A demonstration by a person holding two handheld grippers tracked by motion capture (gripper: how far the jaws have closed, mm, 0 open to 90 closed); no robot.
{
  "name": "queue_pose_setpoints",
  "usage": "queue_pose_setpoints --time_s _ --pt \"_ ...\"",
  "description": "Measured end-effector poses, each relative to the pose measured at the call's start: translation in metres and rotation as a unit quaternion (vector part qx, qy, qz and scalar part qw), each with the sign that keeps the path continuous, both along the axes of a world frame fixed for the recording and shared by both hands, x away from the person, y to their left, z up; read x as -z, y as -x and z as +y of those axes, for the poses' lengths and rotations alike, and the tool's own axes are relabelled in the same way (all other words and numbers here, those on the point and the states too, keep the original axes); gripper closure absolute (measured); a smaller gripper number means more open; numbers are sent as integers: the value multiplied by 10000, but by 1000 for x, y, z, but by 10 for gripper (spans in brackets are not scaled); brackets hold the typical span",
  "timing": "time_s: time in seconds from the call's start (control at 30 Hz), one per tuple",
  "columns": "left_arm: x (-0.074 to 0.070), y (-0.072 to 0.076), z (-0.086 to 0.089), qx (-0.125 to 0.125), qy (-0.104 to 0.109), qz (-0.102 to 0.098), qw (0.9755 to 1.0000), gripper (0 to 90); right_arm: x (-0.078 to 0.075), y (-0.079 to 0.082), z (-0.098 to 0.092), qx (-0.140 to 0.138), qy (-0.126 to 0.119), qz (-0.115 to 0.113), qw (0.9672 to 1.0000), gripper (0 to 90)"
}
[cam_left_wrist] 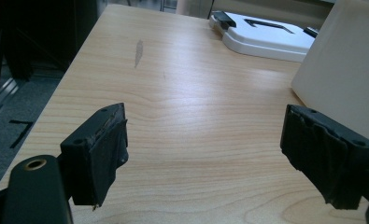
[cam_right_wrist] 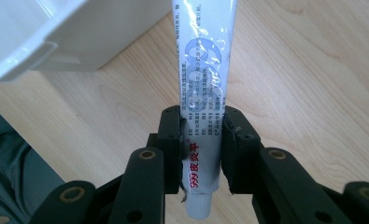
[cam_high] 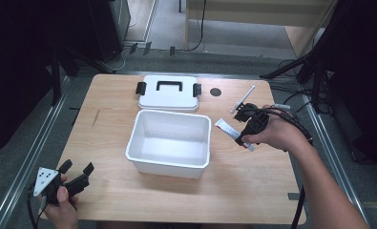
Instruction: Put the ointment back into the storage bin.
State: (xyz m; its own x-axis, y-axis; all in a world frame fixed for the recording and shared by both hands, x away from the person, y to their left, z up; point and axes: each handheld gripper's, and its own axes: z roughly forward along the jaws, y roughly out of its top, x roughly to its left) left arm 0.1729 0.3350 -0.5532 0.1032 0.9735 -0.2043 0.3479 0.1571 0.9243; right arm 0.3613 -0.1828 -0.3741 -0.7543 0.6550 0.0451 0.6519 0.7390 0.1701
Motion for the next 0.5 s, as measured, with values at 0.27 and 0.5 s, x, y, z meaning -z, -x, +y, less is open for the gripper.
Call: queue_pose_setpoints --time_s 0.27,0.5 --pt "0 0 0 9 -18 -2 10000 160 -17 -2 17 -111 -42 -67 9999 724" --pt "0 0 -1 30 -13 -9 10000 160 -24 -4 30 -186 -105 -39 9998 724"
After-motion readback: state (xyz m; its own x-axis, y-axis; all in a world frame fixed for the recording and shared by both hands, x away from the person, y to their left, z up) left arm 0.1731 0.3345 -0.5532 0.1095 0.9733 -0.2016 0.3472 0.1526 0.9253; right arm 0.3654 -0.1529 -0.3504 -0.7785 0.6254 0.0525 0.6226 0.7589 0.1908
